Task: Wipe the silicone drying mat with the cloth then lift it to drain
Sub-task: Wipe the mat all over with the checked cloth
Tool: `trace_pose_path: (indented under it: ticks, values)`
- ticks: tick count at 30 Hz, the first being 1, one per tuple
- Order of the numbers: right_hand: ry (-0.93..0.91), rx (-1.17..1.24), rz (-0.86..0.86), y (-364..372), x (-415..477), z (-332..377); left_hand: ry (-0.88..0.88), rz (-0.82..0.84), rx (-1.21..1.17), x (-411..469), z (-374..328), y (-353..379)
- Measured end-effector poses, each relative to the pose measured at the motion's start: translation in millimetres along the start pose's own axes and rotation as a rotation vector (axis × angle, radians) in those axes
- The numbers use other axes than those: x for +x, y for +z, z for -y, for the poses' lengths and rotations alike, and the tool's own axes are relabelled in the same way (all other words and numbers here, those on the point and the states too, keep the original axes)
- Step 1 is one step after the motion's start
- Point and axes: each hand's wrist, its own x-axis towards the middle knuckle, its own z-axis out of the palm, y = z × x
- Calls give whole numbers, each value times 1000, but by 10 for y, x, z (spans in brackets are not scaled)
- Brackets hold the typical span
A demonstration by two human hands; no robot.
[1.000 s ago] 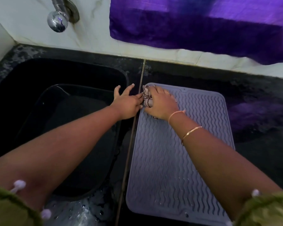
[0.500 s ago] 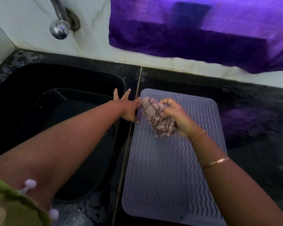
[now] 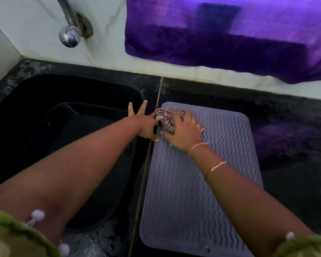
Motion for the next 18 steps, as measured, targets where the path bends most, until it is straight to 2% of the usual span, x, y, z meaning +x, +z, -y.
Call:
trace_pose_path:
  ticks: [3, 7, 9, 12, 14, 16, 18]
  values:
    - [-53, 8, -94, -29, -57, -33, -75, 3, 40, -16, 61, 34]
    - [-280, 39, -115, -12, -439, -1, -114, -14, 75, -4, 90, 104]
    - [-368, 135, -104, -28, -572, -72, -117, -31, 105, 0, 84, 100]
    - [-299, 505, -12, -200, -400, -227, -114, -37, 145, -4, 70, 94]
    - [-209, 640, -84, -293, -125, -269, -114, -42, 166, -11, 67, 98]
    - [-124, 645, -72, -349, 174, -259, -123, -45, 208, -17, 57, 104]
    - [-100, 520, 71, -331, 375, -191, -132, -46, 258, -22, 42, 107]
